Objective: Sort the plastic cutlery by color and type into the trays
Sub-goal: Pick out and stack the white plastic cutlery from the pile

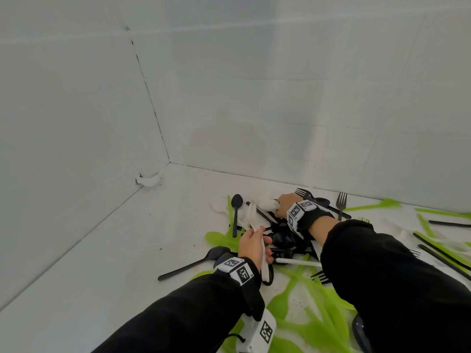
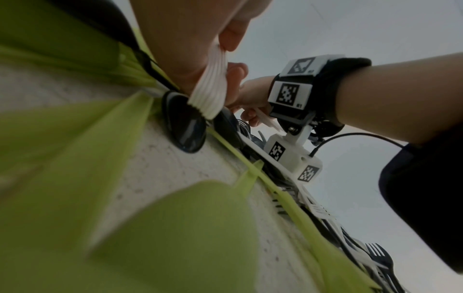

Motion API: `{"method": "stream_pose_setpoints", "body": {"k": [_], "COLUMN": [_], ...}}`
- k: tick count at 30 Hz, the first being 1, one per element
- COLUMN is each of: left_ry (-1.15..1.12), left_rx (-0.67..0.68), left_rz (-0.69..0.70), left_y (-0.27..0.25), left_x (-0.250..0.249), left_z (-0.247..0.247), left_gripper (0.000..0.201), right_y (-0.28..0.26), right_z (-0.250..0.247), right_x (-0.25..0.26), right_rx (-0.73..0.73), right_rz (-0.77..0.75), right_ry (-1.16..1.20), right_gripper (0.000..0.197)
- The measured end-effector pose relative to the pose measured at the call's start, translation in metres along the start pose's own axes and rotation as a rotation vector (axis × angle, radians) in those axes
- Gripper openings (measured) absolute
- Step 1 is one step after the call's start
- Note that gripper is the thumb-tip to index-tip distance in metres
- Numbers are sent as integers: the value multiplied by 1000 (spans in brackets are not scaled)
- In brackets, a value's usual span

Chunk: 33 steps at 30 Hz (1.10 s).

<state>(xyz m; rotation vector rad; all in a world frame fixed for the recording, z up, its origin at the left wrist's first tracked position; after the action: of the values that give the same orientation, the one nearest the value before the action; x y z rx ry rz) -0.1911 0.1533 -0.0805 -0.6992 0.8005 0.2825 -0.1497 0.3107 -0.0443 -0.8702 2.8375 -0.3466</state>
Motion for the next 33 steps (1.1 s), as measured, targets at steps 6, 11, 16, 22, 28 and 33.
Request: {"method": "stream_pose_setpoints", "body": {"k": [6, 11, 16, 22, 28, 33], "left_ry": [-11, -44, -19, 30, 38, 3], "left_rx": [1, 2, 1, 11, 20, 19], "left_rz": [11, 25, 92, 71, 45, 59], "left_y": [-1, -4, -13, -32, -51, -56], "left_x": [-2, -6, -9, 1, 12, 11], "left_z": [3, 10, 22, 27, 28, 35], "left_gripper": [10, 13, 20, 17, 17, 19], "right_y": [-9, -27, -55, -86, -115, -131], "right_z": [-13, -45, -59, -59, -28, -26], "right_x": [-14, -32, -51, -87, -80, -54], "right_rx": [-58, -163, -251, -310, -163, -158], "right_rz": [27, 62, 113, 246, 187, 80], "right_ry": [15, 186, 297, 403, 274, 552], "right_gripper": [38, 37, 37, 35, 34, 21]}}
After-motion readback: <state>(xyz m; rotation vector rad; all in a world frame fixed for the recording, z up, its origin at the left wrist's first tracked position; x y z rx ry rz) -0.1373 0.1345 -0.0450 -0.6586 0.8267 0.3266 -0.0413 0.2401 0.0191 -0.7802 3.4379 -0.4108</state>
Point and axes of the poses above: each hand's wrist, its own y-axis towards the middle knuckle, its own z-axis out of the palm, x = y × z, the point moved 7 cm from there along y, towards the middle knuckle, and after that the axes turned 15 degrees about -y, right-handed, at the moved point
